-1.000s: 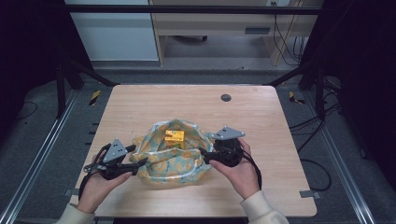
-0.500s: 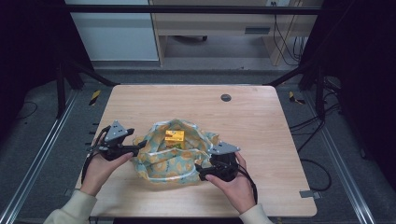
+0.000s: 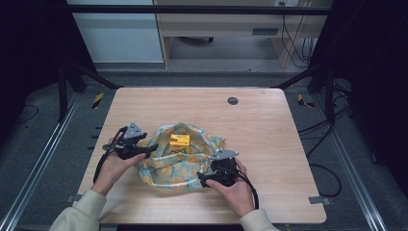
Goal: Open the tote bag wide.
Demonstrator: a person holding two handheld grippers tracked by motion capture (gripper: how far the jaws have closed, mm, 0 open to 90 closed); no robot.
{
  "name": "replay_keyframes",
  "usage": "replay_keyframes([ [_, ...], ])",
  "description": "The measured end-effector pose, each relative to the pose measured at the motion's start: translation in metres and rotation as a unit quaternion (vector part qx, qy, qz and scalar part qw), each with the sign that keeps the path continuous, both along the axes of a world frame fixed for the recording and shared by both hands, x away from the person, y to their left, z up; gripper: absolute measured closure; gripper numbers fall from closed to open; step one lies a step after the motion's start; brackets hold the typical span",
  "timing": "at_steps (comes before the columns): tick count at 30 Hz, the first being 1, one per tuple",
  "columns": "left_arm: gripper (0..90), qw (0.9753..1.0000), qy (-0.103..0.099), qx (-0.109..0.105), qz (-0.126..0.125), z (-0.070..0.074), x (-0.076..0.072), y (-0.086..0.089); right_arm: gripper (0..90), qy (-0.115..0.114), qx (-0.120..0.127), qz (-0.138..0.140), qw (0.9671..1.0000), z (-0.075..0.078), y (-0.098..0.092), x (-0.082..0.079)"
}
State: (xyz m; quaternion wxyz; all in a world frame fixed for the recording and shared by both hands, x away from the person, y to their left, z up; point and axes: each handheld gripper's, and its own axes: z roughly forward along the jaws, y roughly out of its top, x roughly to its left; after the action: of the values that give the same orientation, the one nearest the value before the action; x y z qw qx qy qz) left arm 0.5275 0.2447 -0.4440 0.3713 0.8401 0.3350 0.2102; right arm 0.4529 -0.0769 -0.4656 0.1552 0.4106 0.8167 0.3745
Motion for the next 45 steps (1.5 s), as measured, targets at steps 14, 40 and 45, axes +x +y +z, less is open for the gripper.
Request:
replay_keyframes([
  [14,80.1,0.9979,0.028,0.058,-0.002,-0.019,0.002,-0.003,88.9,0.023,-0.044,0.035,0.9982,-0.010,-0.011,0.004],
  [40,88.7,0.9949,0.034,0.084,0.044,-0.037,0.017,0.025,90.0,0.061,-0.073,0.008,0.9954,-0.021,-0.039,0.014],
  [45,88.9,0.9949,0.035,0.083,0.045,-0.038,0.018,0.026,90.0,0.064,-0.071,0.007,0.9954,-0.021,-0.040,0.014],
])
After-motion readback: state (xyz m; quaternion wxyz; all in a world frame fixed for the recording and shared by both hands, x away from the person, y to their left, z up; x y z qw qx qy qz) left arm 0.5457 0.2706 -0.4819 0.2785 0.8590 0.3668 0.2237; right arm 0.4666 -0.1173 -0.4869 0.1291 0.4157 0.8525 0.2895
